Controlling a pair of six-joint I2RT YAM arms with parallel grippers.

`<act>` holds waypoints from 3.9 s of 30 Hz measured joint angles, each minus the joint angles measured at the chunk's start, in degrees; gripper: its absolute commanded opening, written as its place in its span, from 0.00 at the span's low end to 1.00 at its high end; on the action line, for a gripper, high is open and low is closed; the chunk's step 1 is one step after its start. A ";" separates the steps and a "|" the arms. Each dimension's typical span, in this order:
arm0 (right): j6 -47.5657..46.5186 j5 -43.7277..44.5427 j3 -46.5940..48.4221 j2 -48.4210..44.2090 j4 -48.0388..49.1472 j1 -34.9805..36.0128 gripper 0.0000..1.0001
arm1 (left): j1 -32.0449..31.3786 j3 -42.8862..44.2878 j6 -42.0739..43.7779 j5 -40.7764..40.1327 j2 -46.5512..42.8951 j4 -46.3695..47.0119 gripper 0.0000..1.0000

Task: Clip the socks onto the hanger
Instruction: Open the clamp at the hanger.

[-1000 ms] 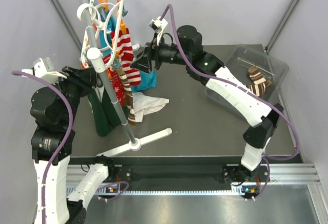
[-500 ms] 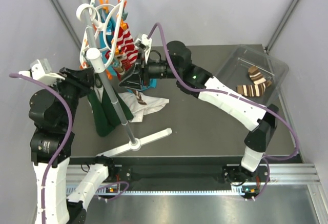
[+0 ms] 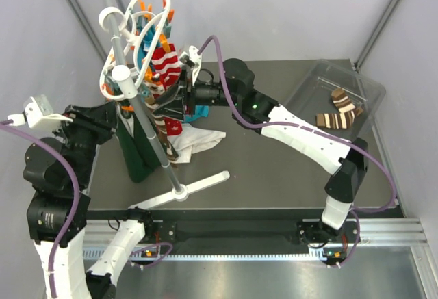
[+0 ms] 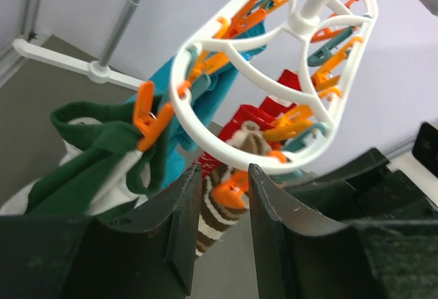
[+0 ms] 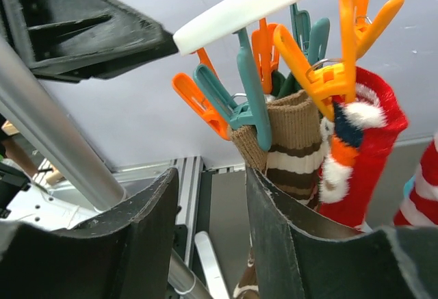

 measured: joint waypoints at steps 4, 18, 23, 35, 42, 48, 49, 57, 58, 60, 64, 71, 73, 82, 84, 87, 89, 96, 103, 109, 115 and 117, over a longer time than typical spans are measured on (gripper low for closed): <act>0.09 -0.09 0.31 1.09 1.57 0.07 0.41 | 0.00 0.35 -1.84 3.91 -0.50 -0.81 0.47; -0.02 0.63 0.98 2.73 1.18 1.53 0.40 | 0.00 -1.42 -2.58 -0.83 -1.03 -1.27 0.58; -0.33 0.83 -0.15 1.05 0.44 2.34 0.40 | 0.00 -1.90 -2.58 -3.63 0.68 -1.20 0.55; 0.09 -1.16 0.59 0.61 0.46 2.84 0.32 | 0.00 -4.33 -1.55 -3.50 2.54 1.22 0.27; 1.22 -3.37 1.09 0.74 0.96 2.89 0.31 | 0.00 -4.00 -1.18 -1.27 2.54 2.10 0.00; 1.29 -5.46 1.29 0.94 0.87 2.89 0.31 | 0.00 -1.55 -1.20 2.32 2.97 1.22 0.00; 1.46 -6.05 1.86 1.36 0.94 2.89 0.31 | 0.00 -1.42 -1.20 2.86 2.89 1.20 0.00; 5.66 -9.86 6.45 7.28 3.37 2.91 0.41 | 0.00 -0.92 -1.31 6.34 2.93 -0.37 0.00; 6.19 -9.90 6.45 7.78 3.93 2.91 0.41 | 0.00 -0.74 -1.31 6.56 2.99 -0.74 0.00; 6.64 -9.55 6.45 8.48 4.63 2.91 0.43 | 0.00 -0.20 -1.31 7.10 3.04 -1.42 0.00; 7.23 -7.98 6.45 8.81 6.51 2.86 0.43 | 0.00 0.68 -1.27 8.28 3.04 -2.25 0.00; 10.29 -6.16 6.32 8.81 12.90 1.49 0.44 | 0.00 1.99 -1.09 11.13 3.15 -4.31 0.00; 11.47 -6.54 6.32 8.83 13.53 1.05 0.44 | 0.00 2.29 -1.07 11.63 3.17 -4.42 0.00; 16.06 -8.63 6.34 9.07 17.14 -0.66 0.47 | 0.00 3.48 -1.36 15.04 2.62 -7.58 0.00; 16.48 -9.16 6.32 9.07 17.55 -0.79 0.47 | 0.00 3.78 -1.40 15.39 2.64 -8.20 0.00; 16.90 -10.03 6.32 9.07 17.99 -0.79 0.44 | 0.00 3.89 -1.55 15.63 2.43 -8.50 0.00; 17.07 -10.69 6.32 9.07 18.45 -0.79 0.42 | 0.00 3.89 -1.81 15.85 2.32 -8.50 0.00; 17.73 -12.26 6.29 9.07 19.21 -0.79 0.27 | 0.00 3.08 -3.50 17.33 2.10 -7.76 0.00; 17.99 -13.07 6.29 9.11 20.46 -0.94 0.20 | 0.00 2.84 -4.63 17.62 1.73 -7.56 0.00; 18.14 -13.94 5.53 9.11 22.71 -0.85 0.34 | 0.00 2.80 -5.22 17.92 1.60 -7.58 0.00; 18.14 -15.34 5.55 9.22 24.41 -0.76 0.31 | 0.00 2.75 -6.05 18.75 1.60 -7.67 0.00; 18.16 -15.50 5.57 9.51 24.96 -0.76 0.31 | 0.00 2.75 -6.12 19.12 1.60 -7.67 0.00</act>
